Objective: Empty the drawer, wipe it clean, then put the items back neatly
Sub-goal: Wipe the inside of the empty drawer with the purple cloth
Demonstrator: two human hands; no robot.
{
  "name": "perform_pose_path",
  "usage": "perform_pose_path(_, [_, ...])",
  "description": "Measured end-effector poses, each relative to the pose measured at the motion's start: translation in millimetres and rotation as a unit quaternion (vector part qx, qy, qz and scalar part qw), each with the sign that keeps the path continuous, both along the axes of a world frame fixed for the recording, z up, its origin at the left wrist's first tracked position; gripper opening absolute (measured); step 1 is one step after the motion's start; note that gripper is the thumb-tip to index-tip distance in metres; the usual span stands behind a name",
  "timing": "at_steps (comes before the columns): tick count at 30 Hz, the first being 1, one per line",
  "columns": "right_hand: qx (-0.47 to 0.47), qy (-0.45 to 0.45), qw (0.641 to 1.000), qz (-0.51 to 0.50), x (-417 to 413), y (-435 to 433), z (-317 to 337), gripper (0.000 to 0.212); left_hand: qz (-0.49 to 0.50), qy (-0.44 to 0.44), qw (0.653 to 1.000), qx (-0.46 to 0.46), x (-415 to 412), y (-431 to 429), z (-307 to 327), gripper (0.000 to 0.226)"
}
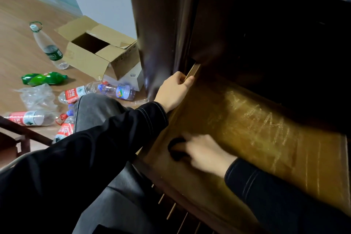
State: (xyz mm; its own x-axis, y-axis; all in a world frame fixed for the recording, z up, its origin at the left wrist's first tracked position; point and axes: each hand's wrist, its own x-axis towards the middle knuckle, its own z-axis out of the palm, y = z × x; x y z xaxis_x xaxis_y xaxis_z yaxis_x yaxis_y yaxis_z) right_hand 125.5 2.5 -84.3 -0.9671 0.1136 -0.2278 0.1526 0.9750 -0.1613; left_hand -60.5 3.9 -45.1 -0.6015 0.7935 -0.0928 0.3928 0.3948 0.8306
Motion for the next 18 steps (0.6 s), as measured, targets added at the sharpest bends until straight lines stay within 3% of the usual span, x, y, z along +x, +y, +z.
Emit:
perform_pose_path(5, [0.055, -0.009, 0.976, -0.211, -45.3, 81.2, 6.6, 0.046, 0.008, 0.018, 1.0, -0.004, 0.2, 1.3, 0.6, 0.039])
perform_pose_path(7, [0.078, -0.027, 0.97, -0.226, -54.0, 90.0, 9.3, 0.046, 0.004, 0.02, 1.0, -0.004, -0.2, 1.2, 0.9, 0.039])
perform_pose_path(10, [0.096, -0.04, 0.981, -0.162, -46.3, 62.4, 14.2, 0.051, 0.005, 0.02, 1.0, -0.003, 0.3, 1.4, 1.3, 0.039])
perform_pose_path(13, [0.013, 0.012, 0.998, -0.055, -18.6, 3.4, 12.5, 0.042, 0.004, 0.019, 1.0, -0.005, 0.9, 1.3, 1.2, 0.038])
perform_pose_path(16, [-0.062, -0.008, 0.998, 0.024, 0.8, -42.1, 12.0, 0.031, -0.002, 0.017, 1.0, -0.005, 0.2, 0.0, 1.9, 0.038])
perform_pose_path(18, [-0.054, -0.017, 0.996, 0.071, 5.3, -45.5, 12.3, 0.035, -0.002, 0.017, 1.0, -0.005, 0.2, 0.2, 2.3, 0.038])
